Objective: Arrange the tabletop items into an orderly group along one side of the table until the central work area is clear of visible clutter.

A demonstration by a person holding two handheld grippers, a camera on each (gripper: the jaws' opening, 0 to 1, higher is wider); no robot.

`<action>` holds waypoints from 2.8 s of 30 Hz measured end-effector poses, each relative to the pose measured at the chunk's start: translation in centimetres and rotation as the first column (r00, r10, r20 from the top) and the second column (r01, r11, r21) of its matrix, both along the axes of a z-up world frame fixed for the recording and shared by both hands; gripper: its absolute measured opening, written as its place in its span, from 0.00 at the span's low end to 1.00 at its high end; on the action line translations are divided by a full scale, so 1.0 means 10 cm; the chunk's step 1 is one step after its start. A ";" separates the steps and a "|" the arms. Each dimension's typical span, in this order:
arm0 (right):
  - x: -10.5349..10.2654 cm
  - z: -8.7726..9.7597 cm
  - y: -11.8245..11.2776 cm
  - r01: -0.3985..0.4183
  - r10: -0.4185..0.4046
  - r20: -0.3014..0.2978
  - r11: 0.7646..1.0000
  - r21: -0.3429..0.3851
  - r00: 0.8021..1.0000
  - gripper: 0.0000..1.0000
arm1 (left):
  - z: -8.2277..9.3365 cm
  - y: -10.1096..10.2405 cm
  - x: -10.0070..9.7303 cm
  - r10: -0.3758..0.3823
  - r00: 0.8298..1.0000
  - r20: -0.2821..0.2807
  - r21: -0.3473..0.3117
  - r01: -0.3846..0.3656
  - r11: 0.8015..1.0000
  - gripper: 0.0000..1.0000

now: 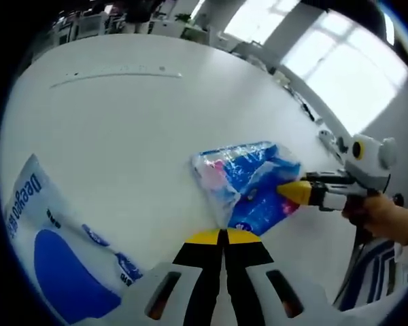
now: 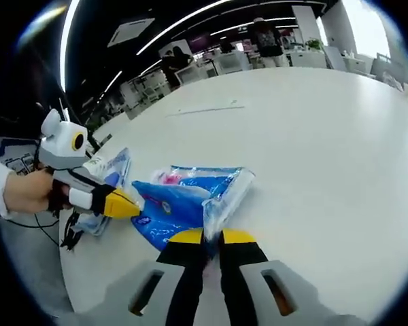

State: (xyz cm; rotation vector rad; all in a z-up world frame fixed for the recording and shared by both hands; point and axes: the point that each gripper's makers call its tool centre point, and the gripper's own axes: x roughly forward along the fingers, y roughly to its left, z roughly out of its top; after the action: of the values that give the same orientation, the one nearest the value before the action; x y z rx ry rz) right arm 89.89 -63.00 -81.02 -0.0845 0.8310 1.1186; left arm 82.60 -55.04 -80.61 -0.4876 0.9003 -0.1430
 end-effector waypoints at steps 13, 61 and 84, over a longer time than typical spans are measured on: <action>0.04 0.00 0.00 -0.019 0.026 0.097 0.997 -0.073 0.995 0.19 | 0.01 0.03 -0.01 0.051 0.999 -0.020 -0.002 -0.051 0.999 0.00; -0.27 0.64 -0.09 0.086 -0.067 0.218 0.993 -0.079 0.974 0.90 | 0.88 0.50 -0.45 0.079 0.991 0.104 0.120 -0.091 0.989 0.87; -0.88 0.99 0.02 0.113 -0.097 0.238 0.992 -0.055 0.966 0.88 | 1.23 0.83 -1.13 0.064 0.990 0.129 0.133 -0.081 0.988 0.84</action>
State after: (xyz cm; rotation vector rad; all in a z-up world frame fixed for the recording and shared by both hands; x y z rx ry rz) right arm 81.06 -62.81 -71.10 -0.2232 0.6535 0.9596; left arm 71.30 -46.72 -68.34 -0.3776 0.7635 -0.0436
